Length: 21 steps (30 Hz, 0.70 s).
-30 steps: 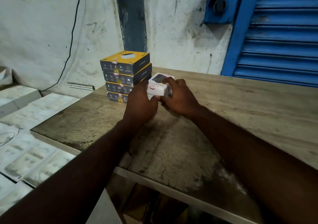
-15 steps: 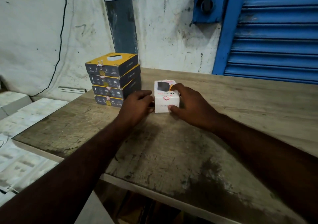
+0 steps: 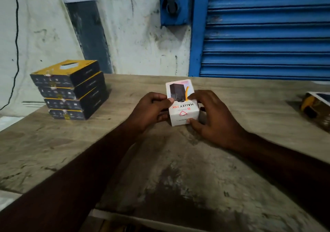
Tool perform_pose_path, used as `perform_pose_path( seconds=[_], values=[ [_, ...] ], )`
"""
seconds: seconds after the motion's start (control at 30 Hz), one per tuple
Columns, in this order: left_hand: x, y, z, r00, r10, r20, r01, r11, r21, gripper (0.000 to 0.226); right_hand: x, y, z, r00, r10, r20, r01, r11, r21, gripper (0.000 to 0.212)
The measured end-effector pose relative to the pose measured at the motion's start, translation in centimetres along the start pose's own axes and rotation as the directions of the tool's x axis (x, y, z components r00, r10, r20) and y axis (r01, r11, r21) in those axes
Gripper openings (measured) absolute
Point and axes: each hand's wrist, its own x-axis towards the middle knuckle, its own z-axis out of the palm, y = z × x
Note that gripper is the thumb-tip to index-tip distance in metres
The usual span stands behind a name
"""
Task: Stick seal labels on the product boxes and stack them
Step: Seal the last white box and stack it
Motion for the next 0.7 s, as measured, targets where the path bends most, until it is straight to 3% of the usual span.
perform_pose_path(
  seconds=[0.23, 0.47, 0.63, 0.7],
  values=[
    [1.8, -0.7, 3.7, 0.999, 0.042, -0.018, -0.042, 0.999, -0.010, 0.036, 0.2, 1.8, -0.5, 0.990, 0.036, -0.136, -0.026, 0.996, 0.080, 0.059],
    [2.4, -1.0, 2.6, 1.000, 0.018, 0.021, -0.015, 0.992, -0.126, 0.029, 0.7, 2.4, 0.2, 0.987, 0.084, -0.134, -0.052, 0.972, 0.228, 0.062],
    [1.7, -1.0, 2.2, 0.998, 0.037, 0.059, -0.028, 0.987, -0.159, 0.036, 0.6, 1.5, 0.0, 0.970, 0.178, -0.163, -0.107, 0.922, 0.372, 0.048],
    [1.5, -1.0, 2.4, 0.994, 0.057, 0.093, -0.043, 0.988, -0.148, 0.049, 0.6, 1.2, -0.2, 0.961, 0.223, -0.163, -0.130, 0.886, 0.444, 0.040]
  ],
)
